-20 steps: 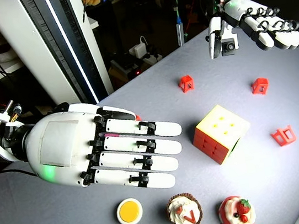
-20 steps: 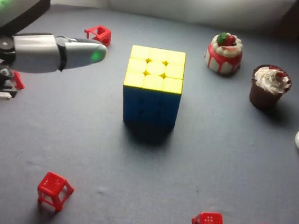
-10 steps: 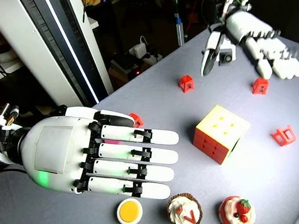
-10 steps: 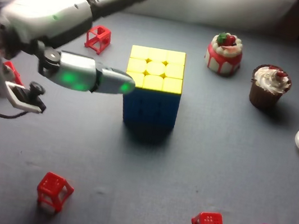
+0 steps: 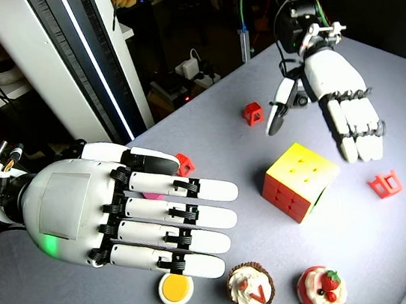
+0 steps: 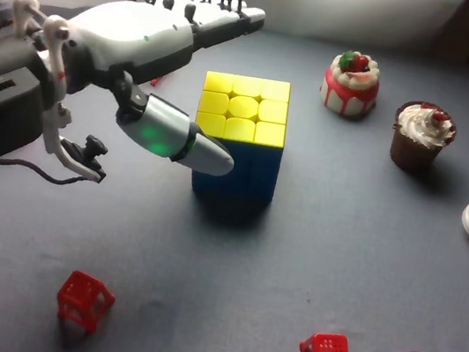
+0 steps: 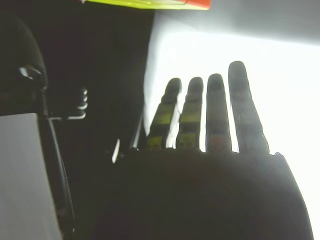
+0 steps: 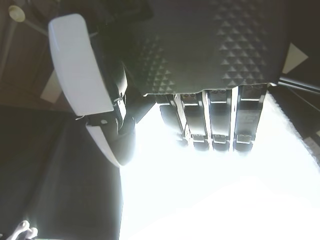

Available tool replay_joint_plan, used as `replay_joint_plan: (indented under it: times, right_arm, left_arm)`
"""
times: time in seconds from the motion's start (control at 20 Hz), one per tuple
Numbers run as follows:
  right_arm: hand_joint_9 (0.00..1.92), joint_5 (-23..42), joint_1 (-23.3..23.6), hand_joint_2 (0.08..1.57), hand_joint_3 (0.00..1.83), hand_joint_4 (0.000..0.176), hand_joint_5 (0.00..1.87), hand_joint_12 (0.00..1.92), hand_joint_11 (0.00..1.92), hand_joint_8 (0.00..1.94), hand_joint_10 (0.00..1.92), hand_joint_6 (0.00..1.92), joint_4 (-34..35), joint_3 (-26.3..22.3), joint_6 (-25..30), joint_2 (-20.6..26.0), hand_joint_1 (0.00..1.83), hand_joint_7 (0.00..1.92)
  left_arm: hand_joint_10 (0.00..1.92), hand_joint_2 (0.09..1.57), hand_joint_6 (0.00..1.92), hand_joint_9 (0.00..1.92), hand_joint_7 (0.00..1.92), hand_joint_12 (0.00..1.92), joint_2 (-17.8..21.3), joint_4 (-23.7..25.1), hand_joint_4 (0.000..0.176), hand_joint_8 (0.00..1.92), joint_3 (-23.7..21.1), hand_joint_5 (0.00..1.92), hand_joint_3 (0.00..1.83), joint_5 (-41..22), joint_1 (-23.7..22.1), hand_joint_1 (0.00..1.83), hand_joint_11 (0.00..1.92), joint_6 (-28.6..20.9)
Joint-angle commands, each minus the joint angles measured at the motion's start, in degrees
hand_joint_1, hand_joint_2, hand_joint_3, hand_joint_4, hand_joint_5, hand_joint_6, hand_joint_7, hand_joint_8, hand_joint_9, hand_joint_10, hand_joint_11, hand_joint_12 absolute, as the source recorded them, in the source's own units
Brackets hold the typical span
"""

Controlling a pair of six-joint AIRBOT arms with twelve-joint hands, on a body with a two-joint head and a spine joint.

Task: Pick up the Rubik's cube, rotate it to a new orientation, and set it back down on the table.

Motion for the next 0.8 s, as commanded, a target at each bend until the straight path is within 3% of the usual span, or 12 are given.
replay_joint_plan:
  times: [0.0, 0.1, 0.15, 0.25, 0.3, 0.35, 0.4, 0.45, 0.5, 0.6, 0.65, 0.75]
  right_arm:
    - [0.00, 7.2, 0.5, 1.41, 0.00, 0.000, 0.00, 0.39, 0.00, 0.00, 0.00, 0.00, 0.5, 0.4, 0.4, 0.2, 0.28, 0.00]
    - [0.00, 7.2, 0.5, 1.40, 0.00, 0.000, 0.00, 0.76, 0.00, 0.00, 0.00, 0.00, 0.6, 0.4, 0.4, 0.2, 0.32, 0.00]
    - [0.00, 7.3, 0.5, 1.40, 0.00, 0.000, 0.00, 0.72, 0.00, 0.00, 0.00, 0.00, 0.7, 0.4, 0.4, 0.2, 0.31, 0.00]
    - [0.00, 7.4, 0.5, 1.40, 0.00, 0.000, 0.00, 0.84, 0.00, 0.00, 0.00, 0.00, 0.7, 0.4, 0.4, 0.3, 0.32, 0.00]
    - [0.00, 7.5, 0.5, 1.42, 0.00, 0.000, 0.00, 0.88, 0.00, 0.00, 0.00, 0.00, 0.7, 0.4, 0.4, 0.3, 0.34, 0.00]
    - [0.00, 7.5, 0.5, 1.42, 0.00, 0.000, 0.00, 0.79, 0.00, 0.00, 0.00, 0.00, 0.7, 0.4, 0.4, 0.3, 0.35, 0.00]
    - [0.00, 7.5, 0.5, 1.41, 0.00, 0.000, 0.00, 0.78, 0.00, 0.00, 0.00, 0.00, 0.7, 0.4, 0.4, 0.3, 0.32, 0.00]
    - [0.00, 7.5, 0.5, 1.42, 0.00, 0.000, 0.00, 0.77, 0.00, 0.00, 0.00, 0.00, 0.7, 0.5, 0.4, 0.3, 0.31, 0.00]
    - [0.00, 7.5, 0.5, 1.42, 0.00, 0.000, 0.00, 0.73, 0.00, 0.00, 0.00, 0.00, 0.7, 0.5, 0.4, 0.3, 0.30, 0.00]
    - [0.00, 7.5, 0.5, 1.41, 0.00, 0.000, 0.00, 0.81, 0.00, 0.00, 0.00, 0.00, 0.7, 0.5, 0.4, 0.3, 0.29, 0.00]
    - [0.00, 7.5, 0.5, 1.41, 0.00, 0.000, 0.00, 1.01, 0.00, 0.00, 0.00, 0.00, 0.7, 0.5, 0.4, 0.3, 0.31, 0.00]
    - [0.00, 7.5, 0.5, 1.39, 0.00, 0.000, 0.00, 0.92, 0.00, 0.00, 0.00, 0.00, 0.7, 0.5, 0.4, 0.3, 0.29, 0.00]
  left_arm:
    - [0.00, 0.82, 0.00, 0.00, 0.00, 0.00, -0.3, -0.2, 0.000, 0.00, 0.5, 0.00, 0.01, -4.5, -1.2, 0.70, 0.00, 0.2]
    - [0.00, 0.82, 0.00, 0.00, 0.00, 0.00, -1.1, -0.2, 0.022, 0.00, 1.3, 0.00, 0.00, -2.4, -2.1, 0.75, 0.00, 0.8]
    - [0.00, 0.84, 0.00, 0.00, 0.00, 0.00, -1.4, -0.2, 0.004, 0.00, 1.8, 0.00, 0.01, -1.7, -2.3, 0.76, 0.00, 0.9]
    - [0.00, 0.83, 0.00, 0.00, 0.00, 0.00, -1.6, -0.1, 0.005, 0.00, 2.0, 0.00, 0.00, -0.7, -2.7, 0.68, 0.00, 1.3]
    - [0.00, 0.80, 0.00, 0.00, 0.00, 0.00, -1.6, -0.1, 0.013, 0.00, 2.0, 0.00, 0.00, -0.5, -2.7, 0.65, 0.00, 1.4]
    - [0.00, 0.79, 0.00, 0.00, 0.00, 0.00, -1.6, -0.1, 0.050, 0.00, 2.1, 0.00, 0.00, -0.5, -2.7, 0.64, 0.00, 1.4]
    - [0.00, 0.79, 0.00, 0.00, 0.00, 0.00, -1.6, -0.1, 0.051, 0.00, 2.1, 0.00, 0.00, -0.6, -2.7, 0.69, 0.00, 1.4]
    - [0.00, 0.79, 0.00, 0.00, 0.00, 0.00, -1.7, -0.1, 0.046, 0.00, 2.1, 0.00, 0.00, -0.4, -2.7, 0.71, 0.00, 1.4]
    - [0.00, 0.79, 0.00, 0.00, 0.00, 0.00, -1.8, -0.1, 0.020, 0.00, 2.3, 0.00, 0.00, -0.2, -2.7, 0.65, 0.00, 1.5]
    - [0.00, 0.76, 0.00, 0.00, 0.00, 0.00, -1.9, -0.1, 0.032, 0.00, 2.4, 0.00, 0.00, 0.3, -2.9, 0.65, 0.00, 1.9]
    - [0.00, 0.73, 0.00, 0.00, 0.00, 0.00, -2.0, -0.1, 0.030, 0.00, 2.4, 0.00, 0.00, 0.5, -3.1, 0.68, 0.00, 2.0]
    - [0.00, 0.73, 0.00, 0.00, 0.00, 0.00, -2.2, -0.7, 0.008, 0.00, 2.5, 0.00, 0.00, 1.5, -3.4, 0.71, 0.00, 3.1]
